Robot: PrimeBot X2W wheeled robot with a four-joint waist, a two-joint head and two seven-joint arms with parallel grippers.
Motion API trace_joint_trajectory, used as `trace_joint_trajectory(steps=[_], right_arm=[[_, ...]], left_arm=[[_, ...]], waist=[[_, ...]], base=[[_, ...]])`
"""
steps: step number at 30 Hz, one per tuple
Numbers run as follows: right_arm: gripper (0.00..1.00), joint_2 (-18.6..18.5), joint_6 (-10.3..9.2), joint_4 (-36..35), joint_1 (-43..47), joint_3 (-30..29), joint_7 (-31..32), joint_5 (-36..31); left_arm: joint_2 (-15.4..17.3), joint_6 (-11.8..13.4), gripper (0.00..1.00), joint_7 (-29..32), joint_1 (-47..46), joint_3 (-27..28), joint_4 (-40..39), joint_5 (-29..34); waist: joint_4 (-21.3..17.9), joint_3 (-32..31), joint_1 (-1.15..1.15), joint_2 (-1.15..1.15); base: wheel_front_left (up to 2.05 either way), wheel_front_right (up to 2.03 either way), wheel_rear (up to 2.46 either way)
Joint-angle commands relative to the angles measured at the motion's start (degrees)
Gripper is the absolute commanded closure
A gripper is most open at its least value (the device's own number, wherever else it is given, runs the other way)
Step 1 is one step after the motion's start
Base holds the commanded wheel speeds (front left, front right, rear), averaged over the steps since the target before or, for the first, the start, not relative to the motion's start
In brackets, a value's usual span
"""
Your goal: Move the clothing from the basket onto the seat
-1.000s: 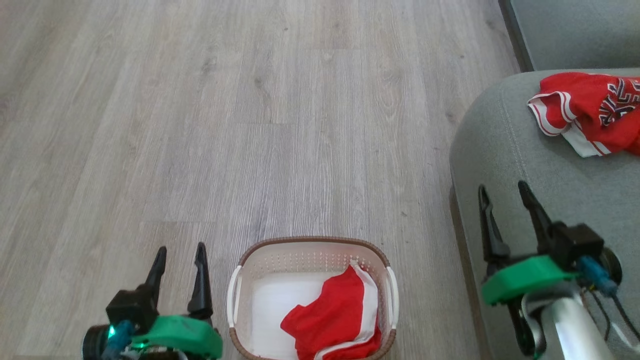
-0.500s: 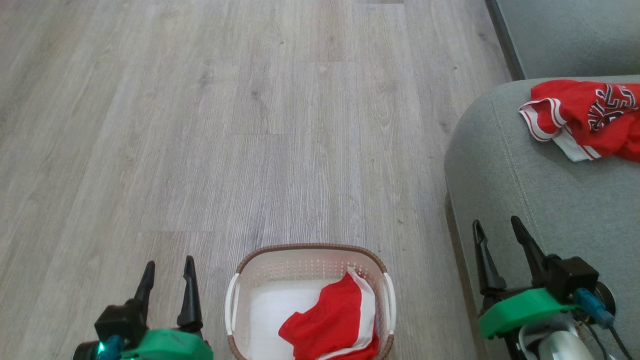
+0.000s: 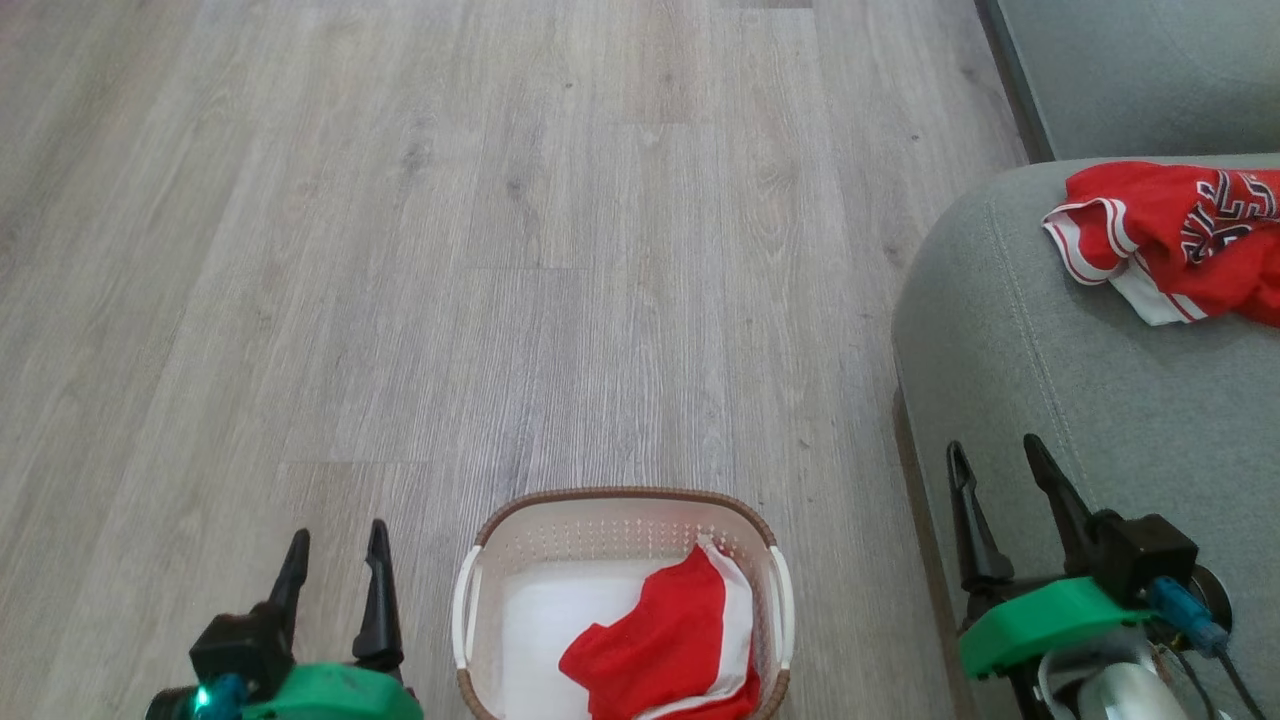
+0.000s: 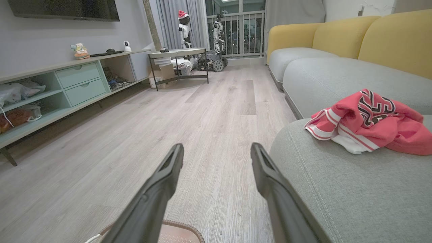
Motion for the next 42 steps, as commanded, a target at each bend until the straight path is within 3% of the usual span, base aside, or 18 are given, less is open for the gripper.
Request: trace_joint_trajectory(steps=[1, 12, 20, 28, 42], right_arm=[[0.0, 0.0, 0.41, -1.8, -1.9, 1.4, -0.4, 0.0], [0.0, 0.0, 0.41, -2.9, -2.1, 1.3, -0.4, -0.1], [0.0, 0.0, 0.41, -7.1, -4.1, -0.6, -0.4, -1.3], [0.0, 0.0, 0.41, -11.0, -9.0, -5.1, -0.4, -2.9], [0.0, 0.0, 0.41, -21.5, -18.9, -6.0, -0.4, -3.6]], left_arm=[[-0.2, -0.3, 0.0, -0.7, -1.7, 2.0, -1.6, 0.7], [-0.3, -1.2, 0.0, -0.7, -2.1, 1.3, -0.9, 1.5], [-0.4, -4.1, 0.0, -0.7, -7.5, -3.3, 3.4, 4.6], [-0.5, -6.5, 0.0, -0.7, -17.5, -10.1, 11.7, 3.4], [-0.5, -5.8, 0.0, -0.7, -37.2, -27.2, 37.4, 3.2]], waist=[[0.0, 0.0, 0.0, 0.0], [0.3, 1.1, 0.0, 0.0], [0.2, 6.5, 0.0, 0.0], [-2.0, 16.2, 0.0, 0.0], [-8.3, 36.9, 0.0, 0.0]], base=[[0.0, 0.0, 0.0], [0.0, 0.0, 0.0], [0.0, 0.0, 0.0], [0.0, 0.0, 0.0], [0.0, 0.0, 0.0]])
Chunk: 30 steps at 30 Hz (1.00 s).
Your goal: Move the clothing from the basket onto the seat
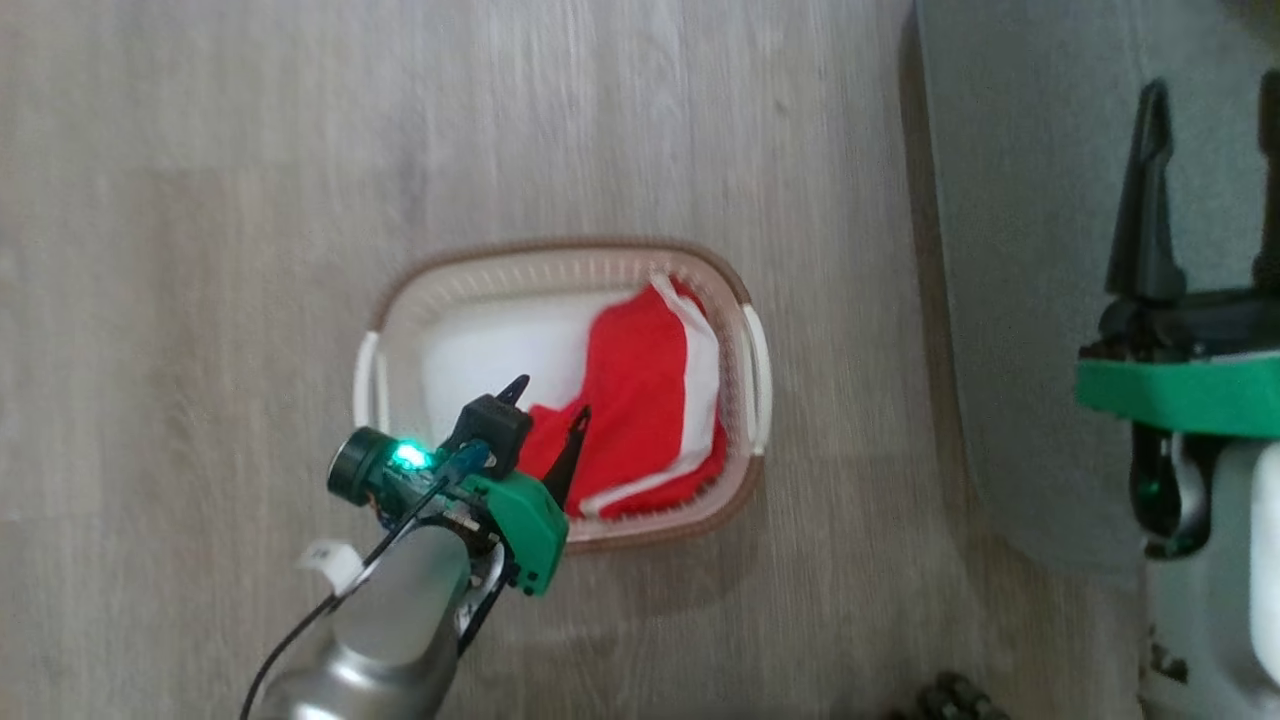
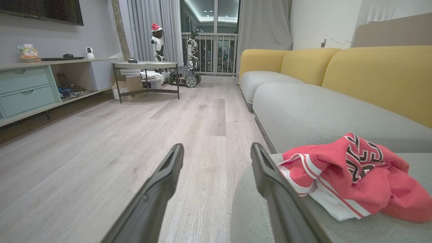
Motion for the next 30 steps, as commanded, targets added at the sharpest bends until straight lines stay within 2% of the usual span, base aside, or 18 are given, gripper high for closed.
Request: trace_joint_trajectory(steps=[1, 6, 13, 23, 24, 25, 26, 30], right_arm=[[0.0, -0.1, 0.41, -2.9, -1.7, 1.4, -0.4, 0.5], [0.0, -0.1, 0.41, -5.0, -3.4, 1.5, -0.4, 1.3], [0.0, -0.1, 0.41, -5.6, -4.4, 1.8, -0.4, 2.8], [0.0, -0.1, 0.41, -5.2, -6.0, 2.9, -0.4, 4.2], [0.0, -0.1, 0.41, -5.2, -6.1, 3.0, -0.4, 4.3], [0.0, -0.1, 0.41, -5.2, -6.2, 3.1, -0.4, 4.4], [0.0, -0.1, 0.41, -5.1, -6.3, 3.1, -0.4, 4.5], [0.0, -0.1, 0.41, -4.5, -6.2, 2.7, -0.4, 4.5]], left_arm=[[0.4, 0.5, 0.0, -0.7, -2.5, -0.6, 2.7, 1.2], [0.4, 1.3, 0.0, -0.7, -7.5, -2.1, 12.1, 2.6], [1.2, 1.9, 0.0, -0.7, -10.9, -1.8, 20.1, 2.3], [1.9, 2.2, 0.0, 0.0, -12.8, -2.6, 24.6, 1.9], [1.9, 2.1, 0.52, 0.1, -12.9, -2.6, 24.7, 1.8], [1.8, 1.9, 0.87, 0.2, -13.0, -2.7, 24.8, 1.7], [1.7, 1.6, 1.0, 0.2, -13.2, -2.9, 24.9, 1.7], [1.5, 1.4, 1.0, -0.2, -13.4, -3.7, 24.7, 1.9]], waist=[[-3.6, 6.8, 0.0, 0.0], [-5.3, 11.6, 0.0, 0.0], [-6.9, 15.3, 0.0, 0.0], [-8.6, 17.6, 0.0, 0.0], [-8.7, 17.6, 0.0, 0.0], [-8.8, 17.7, 0.0, 0.0], [-8.9, 17.6, 0.0, 0.0], [-8.6, 16.4, 0.0, 0.0]], base=[[0.0, 0.0, 0.0], [0.0, 0.0, 0.0], [0.0, 0.0, 0.0], [0.0, 0.0, 0.0], [0.0, 0.0, 0.0], [0.0, 0.0, 0.0], [0.0, 0.0, 0.0], [0.0, 0.0, 0.0]])
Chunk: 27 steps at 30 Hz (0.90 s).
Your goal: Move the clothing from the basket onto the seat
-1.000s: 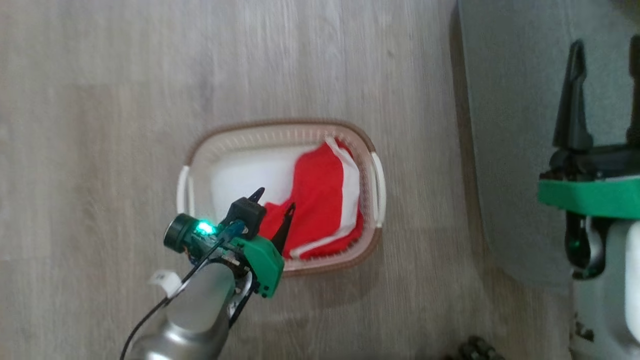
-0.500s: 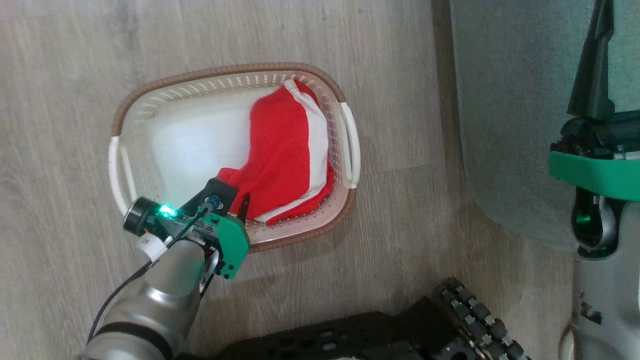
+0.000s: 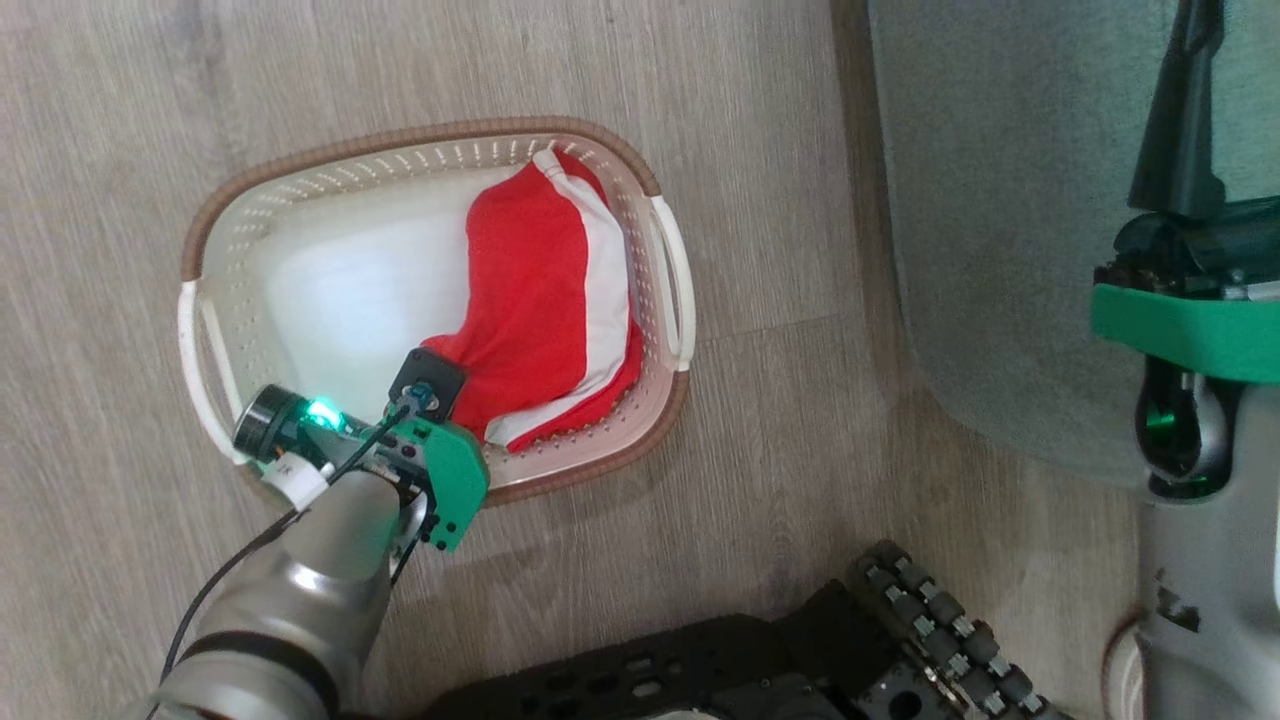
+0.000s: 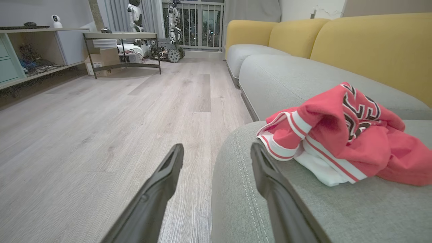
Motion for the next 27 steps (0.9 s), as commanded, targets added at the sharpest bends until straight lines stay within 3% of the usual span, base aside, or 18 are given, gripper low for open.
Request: trace_joint_trajectory(steps=[1, 8, 17, 27], right_arm=[[0.0, -0.1, 0.41, -1.4, 1.1, 0.7, -0.4, 0.5], [0.0, -0.1, 0.41, 0.8, 1.4, 1.2, -0.4, 0.7], [0.0, -0.1, 0.41, 5.1, 4.6, 1.3, -0.4, -0.2], [0.0, -0.1, 0.41, 9.6, 10.6, 1.0, -0.4, -1.5]], left_arm=[[0.7, 0.0, 1.0, -0.5, 0.8, 0.6, -0.5, -0.3], [0.9, -1.4, 1.0, -0.8, 2.8, 1.6, -9.5, -1.8], [0.6, -3.5, 1.0, -0.8, 7.7, 6.3, -22.4, -6.4], [0.5, -3.7, 1.0, -0.8, 10.0, 9.5, -30.6, -8.3]], waist=[[0.3, -0.9, -0.01, 0.0], [2.0, -6.5, -0.01, 0.0], [4.4, -19.5, -0.01, 0.0], [6.3, -32.8, -0.01, 0.0]], base=[[0.0, 0.0, 0.0], [0.0, 0.0, 0.0], [0.0, 0.0, 0.0], [0.0, 0.0, 0.0]])
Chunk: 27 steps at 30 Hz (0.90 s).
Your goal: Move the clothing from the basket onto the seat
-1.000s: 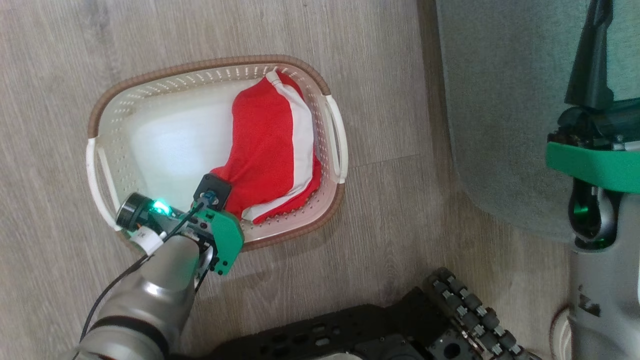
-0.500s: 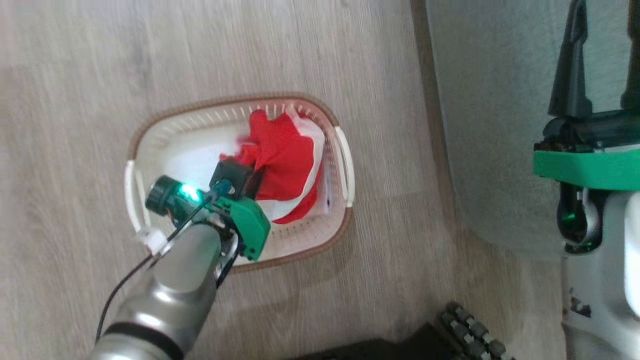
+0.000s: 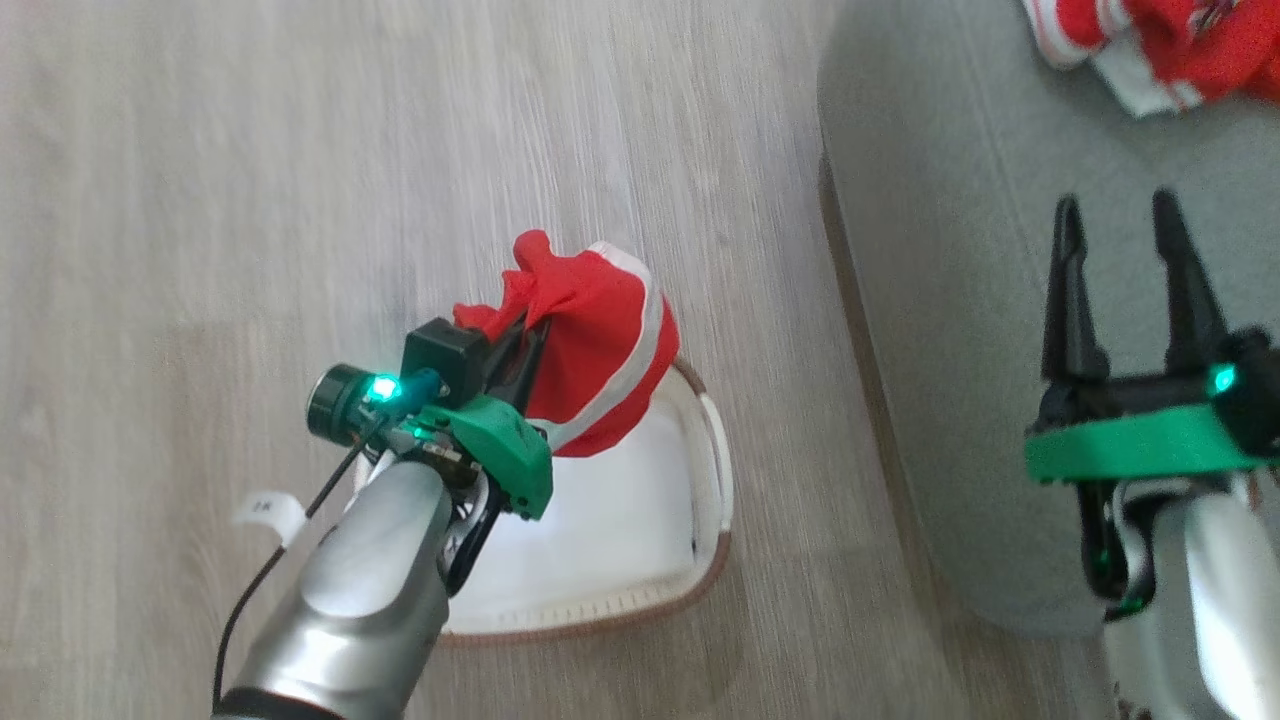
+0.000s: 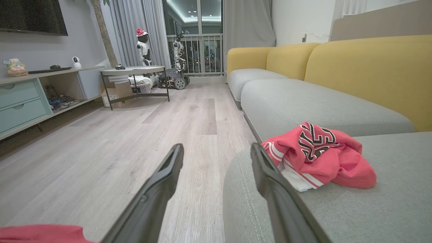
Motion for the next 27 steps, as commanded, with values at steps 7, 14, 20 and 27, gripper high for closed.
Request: trace_joint_trajectory(steps=[7, 14, 20, 27], right_arm=[[0.0, -0.1, 0.41, 1.3, 5.7, 1.6, -0.4, -1.0], [0.0, -0.1, 0.41, 2.9, 9.2, 3.6, -0.4, -0.9], [0.0, -0.1, 0.41, 3.9, 10.6, 6.0, -0.4, -0.5], [0.0, -0.1, 0.41, 6.1, 9.7, 12.5, -0.4, 0.0]], left_arm=[[0.5, -0.4, 1.0, -0.7, 1.2, 1.7, -5.2, -0.7], [0.3, -0.6, 1.0, 0.3, 0.4, 0.9, -7.8, -1.6], [0.1, -0.4, 1.0, 1.9, -0.8, -0.2, -9.9, -1.9], [-0.1, 0.0, 1.0, 3.1, -3.3, -1.6, -12.8, -2.6]], waist=[[2.5, -15.1, 0.0, 0.0], [3.5, -20.7, 0.0, 0.0], [4.7, -23.5, 0.0, 0.0], [5.8, -25.2, 0.0, 0.0]], base=[[0.0, 0.0, 0.0], [0.0, 0.0, 0.0], [0.0, 0.0, 0.0], [0.0, 0.0, 0.0]])
